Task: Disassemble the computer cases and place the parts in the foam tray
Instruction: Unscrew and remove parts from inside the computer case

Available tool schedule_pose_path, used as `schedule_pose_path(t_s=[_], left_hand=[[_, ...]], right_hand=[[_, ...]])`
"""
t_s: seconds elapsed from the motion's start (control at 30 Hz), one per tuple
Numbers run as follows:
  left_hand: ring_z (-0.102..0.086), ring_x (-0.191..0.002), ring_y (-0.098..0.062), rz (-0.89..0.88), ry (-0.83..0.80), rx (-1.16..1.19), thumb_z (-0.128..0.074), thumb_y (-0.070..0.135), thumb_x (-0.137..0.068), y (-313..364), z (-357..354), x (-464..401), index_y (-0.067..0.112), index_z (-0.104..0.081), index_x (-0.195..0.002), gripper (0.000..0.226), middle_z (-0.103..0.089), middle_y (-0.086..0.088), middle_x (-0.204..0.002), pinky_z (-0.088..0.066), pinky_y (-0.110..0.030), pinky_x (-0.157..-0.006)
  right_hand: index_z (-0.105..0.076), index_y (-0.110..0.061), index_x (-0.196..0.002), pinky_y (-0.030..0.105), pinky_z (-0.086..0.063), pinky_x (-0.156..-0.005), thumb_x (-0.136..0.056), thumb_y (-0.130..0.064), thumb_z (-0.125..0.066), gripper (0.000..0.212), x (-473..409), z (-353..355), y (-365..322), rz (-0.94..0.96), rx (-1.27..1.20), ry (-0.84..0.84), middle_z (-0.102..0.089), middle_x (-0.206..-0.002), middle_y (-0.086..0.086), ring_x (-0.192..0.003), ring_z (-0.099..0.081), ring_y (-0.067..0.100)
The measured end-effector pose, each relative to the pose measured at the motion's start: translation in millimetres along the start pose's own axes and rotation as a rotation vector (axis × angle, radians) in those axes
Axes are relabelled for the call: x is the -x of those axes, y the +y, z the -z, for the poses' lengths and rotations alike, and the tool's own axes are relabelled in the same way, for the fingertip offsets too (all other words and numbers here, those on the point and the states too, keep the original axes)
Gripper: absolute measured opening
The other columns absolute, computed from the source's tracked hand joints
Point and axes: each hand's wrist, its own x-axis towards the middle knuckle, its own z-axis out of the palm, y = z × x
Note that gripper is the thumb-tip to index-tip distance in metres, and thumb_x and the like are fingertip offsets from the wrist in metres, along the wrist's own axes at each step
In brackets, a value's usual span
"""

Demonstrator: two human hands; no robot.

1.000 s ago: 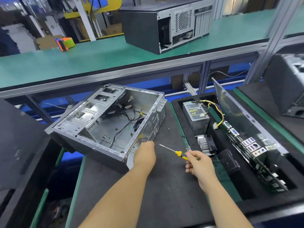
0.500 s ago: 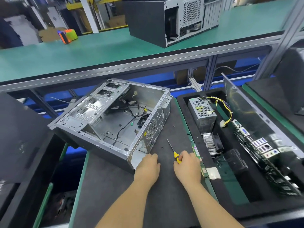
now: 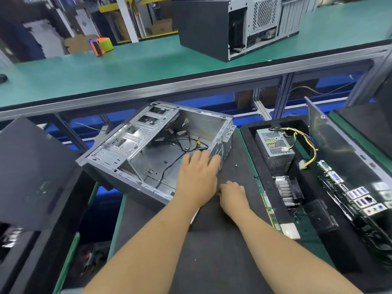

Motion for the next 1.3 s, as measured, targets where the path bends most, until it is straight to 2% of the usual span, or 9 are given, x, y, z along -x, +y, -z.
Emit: schedule_pose_path(t_s=[0.1,0.17,0.3,0.47,0.6,0.8,0.97,1.1,1.3], left_hand=[[-0.052,-0.109,-0.031,0.260,-0.238,0.132,-0.051,0.025,-0.091,-6,-6,-3,0.020,-0.047,-0.136,0.045,-0.053,-0.004,-0.127,-0.040,-0.042,-0.088],[-0.050,-0.115,-0.032,0.351,-0.328,0.302,-0.047,0.029,-0.096,-9,-10,-8,0.021,-0.037,-0.141,0.047,-0.050,-0.006,-0.133,-0.043,-0.043,-0.088],[-0.054,-0.111,-0.032,0.383,-0.398,0.498,-0.050,0.030,-0.092,-11,-15,-14,0.026,-0.030,-0.139,0.051,-0.054,-0.006,-0.131,-0.040,-0.040,-0.075],[-0.059,-0.085,-0.030,0.388,-0.392,0.484,-0.051,0.035,-0.088,-12,-15,-12,0.030,-0.027,-0.134,0.052,-0.057,-0.002,-0.104,-0.049,-0.042,-0.069],[-0.059,-0.081,-0.028,0.394,-0.390,0.511,-0.051,0.036,-0.087,-13,-18,-13,0.033,-0.026,-0.134,0.052,-0.054,0.002,-0.093,-0.044,-0.039,-0.065],[-0.055,-0.076,-0.026,0.409,-0.397,0.503,-0.050,0.036,-0.086,-13,-19,-13,0.034,-0.024,-0.135,0.056,-0.046,0.006,-0.080,-0.040,-0.037,-0.061],[-0.058,-0.082,-0.027,0.417,-0.405,0.519,-0.051,0.036,-0.087,-13,-19,-13,0.034,-0.023,-0.136,0.057,-0.054,0.003,-0.091,-0.043,-0.038,-0.064],[-0.057,-0.080,-0.027,0.418,-0.403,0.505,-0.051,0.036,-0.087,-12,-18,-13,0.034,-0.021,-0.139,0.060,-0.050,0.003,-0.087,-0.040,-0.036,-0.062],[-0.058,-0.087,-0.028,0.414,-0.415,0.476,-0.051,0.035,-0.088,-12,-17,-14,0.033,-0.020,-0.142,0.063,-0.057,0.000,-0.098,-0.045,-0.039,-0.067]], right_hand=[[-0.068,-0.011,-0.099,0.038,-0.043,-0.083,-0.100,-0.022,-0.050,0.021,-6,9,10,-0.047,-0.118,0.120,-0.063,-0.104,0.010,-0.101,-0.059,0.033],[-0.069,-0.006,-0.095,0.038,-0.045,-0.076,-0.099,-0.022,-0.054,0.023,-12,17,30,-0.183,-0.237,0.208,-0.063,-0.101,0.013,-0.096,-0.061,0.036],[-0.071,-0.003,-0.094,0.038,-0.048,-0.075,-0.097,-0.017,-0.058,0.020,-26,29,76,-0.307,-0.222,0.199,-0.061,-0.102,0.017,-0.093,-0.061,0.039],[-0.070,-0.007,-0.106,0.035,-0.048,-0.076,-0.092,-0.005,-0.055,0.020,-47,37,90,-0.258,-0.143,0.054,-0.062,-0.110,0.016,-0.098,-0.061,0.038],[-0.067,-0.008,-0.116,0.036,-0.051,-0.085,-0.088,-0.002,-0.054,0.032,-64,46,88,-0.200,-0.048,-0.057,-0.059,-0.118,0.015,-0.105,-0.061,0.036],[-0.067,-0.002,-0.106,0.035,-0.052,-0.077,-0.088,0.000,-0.054,0.022,-73,51,105,-0.215,-0.014,-0.181,-0.064,-0.104,0.017,-0.094,-0.062,0.036],[-0.070,-0.004,-0.107,0.031,-0.048,-0.076,-0.090,0.000,-0.054,0.024,-66,45,107,-0.180,0.033,-0.171,-0.064,-0.108,0.014,-0.098,-0.063,0.033],[-0.072,-0.005,-0.102,0.029,-0.044,-0.070,-0.089,0.002,-0.054,0.023,-60,42,107,-0.173,0.090,-0.157,-0.060,-0.103,0.012,-0.083,-0.055,0.031],[-0.070,-0.003,-0.099,0.030,-0.045,-0.072,-0.085,0.004,-0.058,0.019,-55,40,104,-0.205,0.113,-0.161,-0.062,-0.106,0.013,-0.099,-0.064,0.035]])
